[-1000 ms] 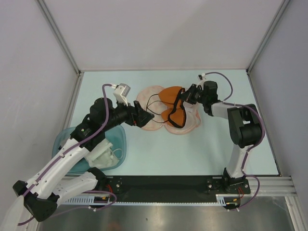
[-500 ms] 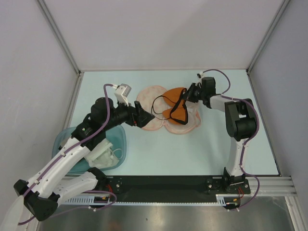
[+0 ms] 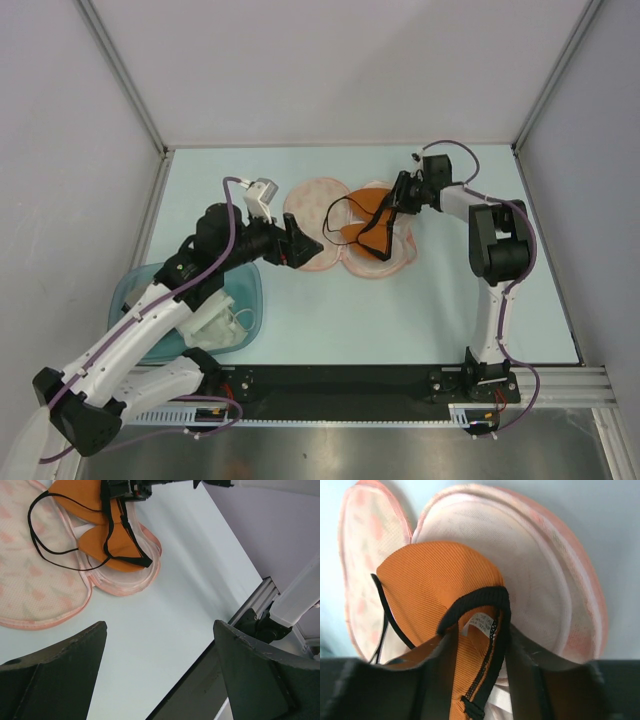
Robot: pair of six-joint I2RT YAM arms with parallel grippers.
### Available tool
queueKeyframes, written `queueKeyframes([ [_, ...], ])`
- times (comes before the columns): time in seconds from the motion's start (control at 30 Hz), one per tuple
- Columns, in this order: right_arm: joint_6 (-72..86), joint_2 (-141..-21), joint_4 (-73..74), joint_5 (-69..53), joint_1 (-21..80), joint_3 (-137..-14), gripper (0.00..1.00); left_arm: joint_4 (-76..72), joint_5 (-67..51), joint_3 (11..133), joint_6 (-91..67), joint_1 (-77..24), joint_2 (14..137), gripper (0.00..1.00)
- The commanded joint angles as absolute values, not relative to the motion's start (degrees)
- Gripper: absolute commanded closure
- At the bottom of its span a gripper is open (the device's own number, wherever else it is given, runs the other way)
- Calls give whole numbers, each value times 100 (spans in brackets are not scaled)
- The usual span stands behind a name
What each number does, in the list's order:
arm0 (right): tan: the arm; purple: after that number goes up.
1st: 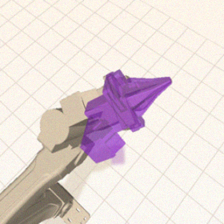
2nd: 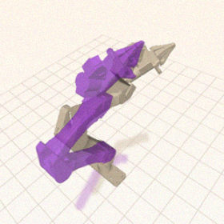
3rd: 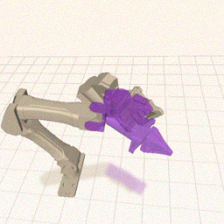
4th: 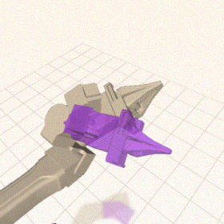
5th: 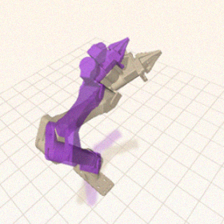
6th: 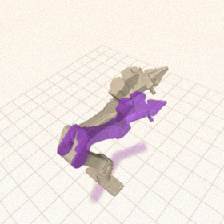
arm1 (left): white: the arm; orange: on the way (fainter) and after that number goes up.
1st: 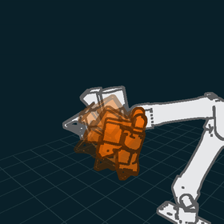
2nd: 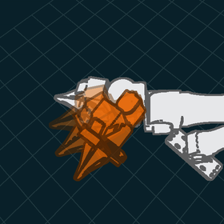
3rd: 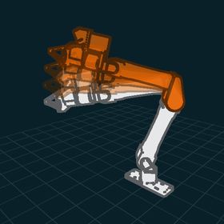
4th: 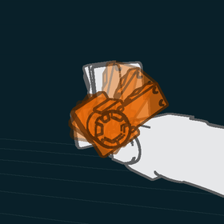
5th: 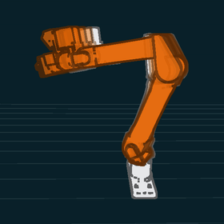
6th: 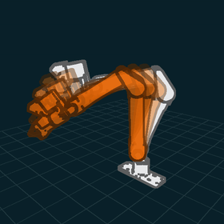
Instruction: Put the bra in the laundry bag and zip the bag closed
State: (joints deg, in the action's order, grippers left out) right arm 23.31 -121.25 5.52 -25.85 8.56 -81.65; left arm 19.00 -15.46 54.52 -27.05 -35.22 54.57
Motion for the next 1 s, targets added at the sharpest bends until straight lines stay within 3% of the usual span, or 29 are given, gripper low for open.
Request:
queueKeyframes([
  [0.0,1802,-11823,1669,-2040,940,-8710,48,1863,-1652,5335,-2848,-3480,5484,8],
  [0.27,1371,-11348,3023,-996,967,-9018,24,1819,-1688,5256,-2900,-3480,5441,8],
  [0.47,1274,-10216,2901,-212,1387,-8008,13,1767,-1635,5089,-2962,-3480,5317,8],
  [0.67,784,-9257,1900,-588,2458,-6848,11,1723,-1652,4948,-3041,-3480,5230,8],
  [0.83,62,-9342,1126,-1405,2953,-6487,11,1705,-1705,4869,-3172,-3480,5107,8],
  [0.97,-130,-9737,1125,-1082,3155,-6696,20,1731,-1679,4816,-3217,-3480,4966,8],
])
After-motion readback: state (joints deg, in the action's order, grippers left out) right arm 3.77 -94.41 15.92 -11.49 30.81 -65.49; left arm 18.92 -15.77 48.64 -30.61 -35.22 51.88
